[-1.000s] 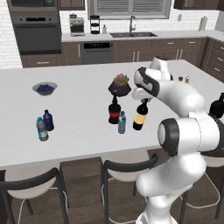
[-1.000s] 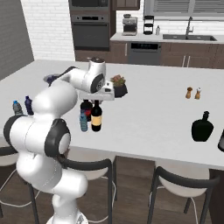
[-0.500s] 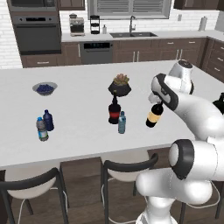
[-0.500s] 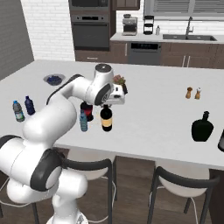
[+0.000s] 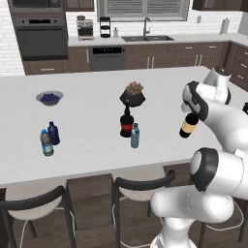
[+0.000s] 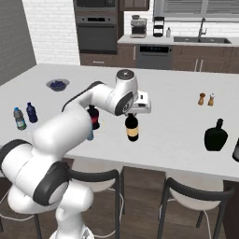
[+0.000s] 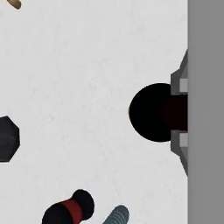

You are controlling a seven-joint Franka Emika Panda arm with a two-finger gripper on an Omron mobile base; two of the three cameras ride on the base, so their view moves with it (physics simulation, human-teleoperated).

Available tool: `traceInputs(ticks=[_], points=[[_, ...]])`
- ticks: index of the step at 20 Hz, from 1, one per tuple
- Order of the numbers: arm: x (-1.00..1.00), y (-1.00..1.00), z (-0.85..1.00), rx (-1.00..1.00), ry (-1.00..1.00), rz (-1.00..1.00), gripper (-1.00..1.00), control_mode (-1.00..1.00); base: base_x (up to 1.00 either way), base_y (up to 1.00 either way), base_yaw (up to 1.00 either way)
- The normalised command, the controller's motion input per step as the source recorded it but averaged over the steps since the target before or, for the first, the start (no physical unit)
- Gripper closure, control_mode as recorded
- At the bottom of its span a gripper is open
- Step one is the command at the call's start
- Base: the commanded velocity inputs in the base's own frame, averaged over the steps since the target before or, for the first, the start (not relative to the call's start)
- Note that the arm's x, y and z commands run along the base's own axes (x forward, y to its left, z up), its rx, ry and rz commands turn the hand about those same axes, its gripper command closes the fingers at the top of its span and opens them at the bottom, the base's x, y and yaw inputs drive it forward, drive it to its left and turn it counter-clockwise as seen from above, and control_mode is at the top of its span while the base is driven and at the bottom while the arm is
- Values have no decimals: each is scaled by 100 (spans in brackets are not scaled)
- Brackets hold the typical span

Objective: Move the plastic bottles in the middle to the plastics group, and the glass bottles in the middle to the glass group.

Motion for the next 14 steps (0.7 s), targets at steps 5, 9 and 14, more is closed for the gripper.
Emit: traceInputs(ticks=[5,9,14], points=[[-4,-84,4,0,0,-10,100,-100,0,0,0],[-3,-81,2,0,0,-11,100,-100,0,0,0],[-5,-79,0,-1,5,-15,100,-100,0,0,0]])
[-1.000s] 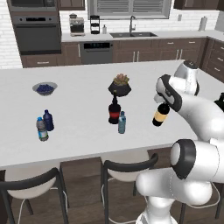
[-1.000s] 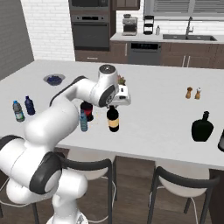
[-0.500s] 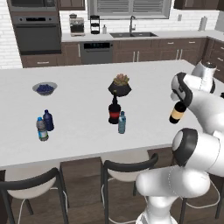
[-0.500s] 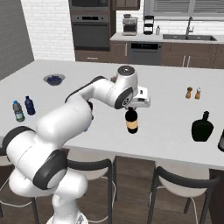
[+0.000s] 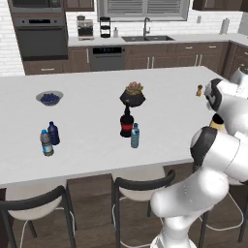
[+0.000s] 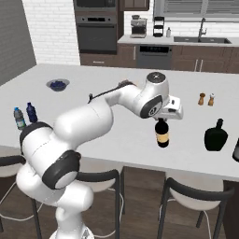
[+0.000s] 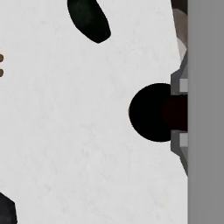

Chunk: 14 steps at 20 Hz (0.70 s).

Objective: Move the plastic bottles in the middle to the plastics group, and the glass bottles in the middle to the glass group.

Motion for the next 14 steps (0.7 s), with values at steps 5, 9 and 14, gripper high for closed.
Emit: traceInputs(ticks=[5,9,14], points=[[-1,-49,-1,-6,6,-16,100,-100,0,0,0],[0,-51,-1,-3,0,-11,100,-100,0,0,0],[0,-37,-15,0,0,-3,100,-100,0,0,0]])
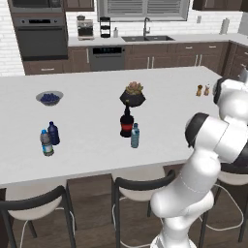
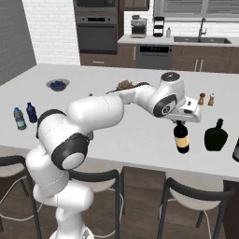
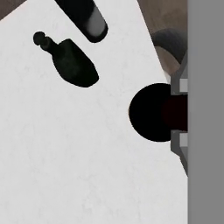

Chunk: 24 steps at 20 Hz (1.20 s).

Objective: Move the plastic bottles in the middle to the plastics group, and the glass bottles in the middle to the glass group.

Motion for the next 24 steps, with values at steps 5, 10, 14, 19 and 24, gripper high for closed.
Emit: traceInputs(ticks=[5,10,14,19,24], points=[[4,-29,-21,0,0,0,100,-100,0,0,0],[14,-20,-24,0,0,0,100,-100,0,0,0],[11,-19,-26,0,0,0,100,-100,0,0,0],[4,-21,-27,0,0,0,100,-100,0,0,0],[1,-19,-30,0,0,0,100,-100,0,0,0]])
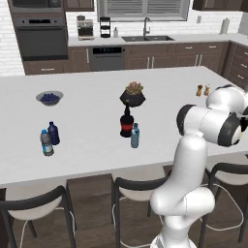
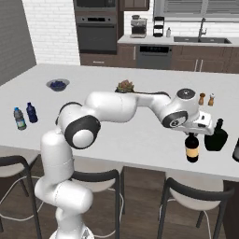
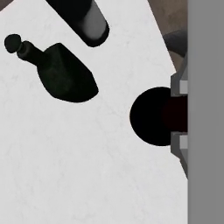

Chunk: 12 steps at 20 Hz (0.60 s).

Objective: Move the plastic bottles in the middle to the plastics group, and the glass bottles in the middle to the glass group.

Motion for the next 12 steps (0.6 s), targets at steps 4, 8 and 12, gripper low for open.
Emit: traceInputs(ticks=[4,8,12], points=[[11,-13,-19,0,0,0,100,-100,0,0,0],[7,-7,-19,0,0,0,100,-100,0,0,0],[3,3,-34,0,0,0,100,-100,0,0,0]])
